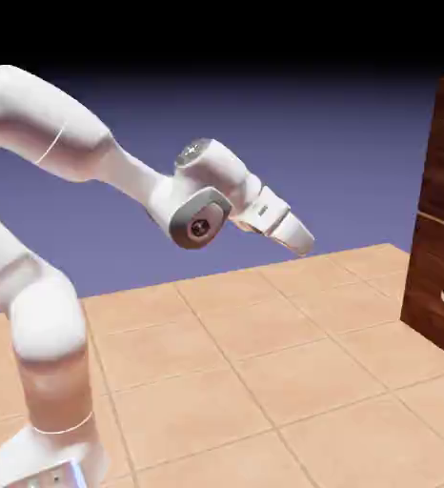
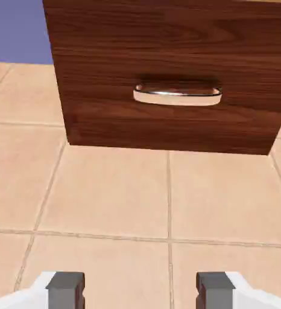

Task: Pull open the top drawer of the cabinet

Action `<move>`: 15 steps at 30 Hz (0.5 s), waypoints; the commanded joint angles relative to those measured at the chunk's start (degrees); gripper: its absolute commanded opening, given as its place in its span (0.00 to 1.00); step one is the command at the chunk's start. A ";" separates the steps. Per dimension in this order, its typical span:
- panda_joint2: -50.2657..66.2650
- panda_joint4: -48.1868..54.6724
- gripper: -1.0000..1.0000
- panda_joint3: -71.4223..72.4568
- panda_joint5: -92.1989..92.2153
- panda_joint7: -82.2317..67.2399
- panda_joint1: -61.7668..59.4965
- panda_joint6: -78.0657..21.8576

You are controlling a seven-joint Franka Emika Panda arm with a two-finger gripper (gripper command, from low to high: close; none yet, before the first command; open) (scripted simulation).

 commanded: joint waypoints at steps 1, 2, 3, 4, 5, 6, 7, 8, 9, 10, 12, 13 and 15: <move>1.77 1.43 0.50 -1.53 2.45 -2.50 0.66 -0.39; 3.53 2.86 0.50 -3.05 4.90 -4.99 1.31 -0.79; 5.30 4.29 0.50 -4.58 7.35 -7.48 1.96 -1.18; 7.06 5.71 0.50 -6.10 9.80 -9.97 2.62 -1.58; 8.83 7.14 0.50 -7.63 12.24 -12.46 3.27 -1.97; 10.59 8.57 0.50 -9.15 14.69 -14.95 3.93 -2.36; 12.36 10.00 0.50 -10.67 17.14 -17.45 4.58 -2.76; 14.12 11.43 0.50 -12.20 19.59 -19.94 5.24 -3.15; 15.89 12.86 0.50 -13.72 22.04 -22.43 5.89 -3.55; 17.65 14.28 0.50 -15.25 24.48 -24.92 6.55 -3.94; 21.18 17.14 0.50 -18.30 29.38 -29.90 7.85 -4.73; 22.95 18.57 0.50 -19.82 31.83 -32.40 8.51 -5.12; 26.48 21.43 0.50 -22.87 36.72 -37.38 9.82 -5.91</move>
